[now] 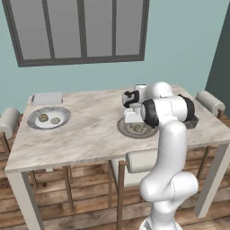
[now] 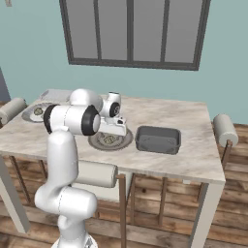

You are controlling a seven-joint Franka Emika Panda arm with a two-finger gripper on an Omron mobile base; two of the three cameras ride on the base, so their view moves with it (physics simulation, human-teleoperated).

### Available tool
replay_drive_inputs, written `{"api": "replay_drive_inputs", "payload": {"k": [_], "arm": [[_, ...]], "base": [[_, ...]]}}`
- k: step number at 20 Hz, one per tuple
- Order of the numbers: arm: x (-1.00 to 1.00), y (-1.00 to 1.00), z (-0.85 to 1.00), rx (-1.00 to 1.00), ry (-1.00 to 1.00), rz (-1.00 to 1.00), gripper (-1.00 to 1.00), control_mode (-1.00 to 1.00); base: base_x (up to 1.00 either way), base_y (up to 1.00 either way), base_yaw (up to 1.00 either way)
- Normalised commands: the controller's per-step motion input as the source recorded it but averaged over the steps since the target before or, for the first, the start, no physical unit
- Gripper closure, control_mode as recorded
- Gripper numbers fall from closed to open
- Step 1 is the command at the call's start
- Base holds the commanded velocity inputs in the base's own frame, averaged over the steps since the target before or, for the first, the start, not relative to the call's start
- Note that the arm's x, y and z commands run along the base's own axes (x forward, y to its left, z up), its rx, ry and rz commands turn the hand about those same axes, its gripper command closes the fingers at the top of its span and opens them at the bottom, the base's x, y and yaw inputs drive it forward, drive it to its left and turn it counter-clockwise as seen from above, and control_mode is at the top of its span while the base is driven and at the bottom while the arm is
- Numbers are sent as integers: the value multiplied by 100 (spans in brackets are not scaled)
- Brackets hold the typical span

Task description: Place two dumplings into each of the tupperware containers and then place the containers in the fridge.

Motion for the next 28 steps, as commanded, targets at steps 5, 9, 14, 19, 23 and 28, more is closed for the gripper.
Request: {"api": "replay_drive_inputs", "payload": {"k": [5, 9, 14, 19, 23, 28], "arm": [[0, 0, -1, 0, 7, 0, -100, -100], [-12, 0, -7, 0, 8, 0, -100, -100], [-5, 0, -11, 0, 8, 0, -100, -100], [-11, 0, -11, 0, 6, 0, -100, -100], [-20, 0, -25, 0, 11, 0, -100, -100], [-26, 0, -23, 0, 8, 0, -100, -100]], "base": [[0, 0, 0], [0, 0, 0], [0, 0, 0], [0, 0, 0], [0, 0, 0], [0, 0, 0]]}}
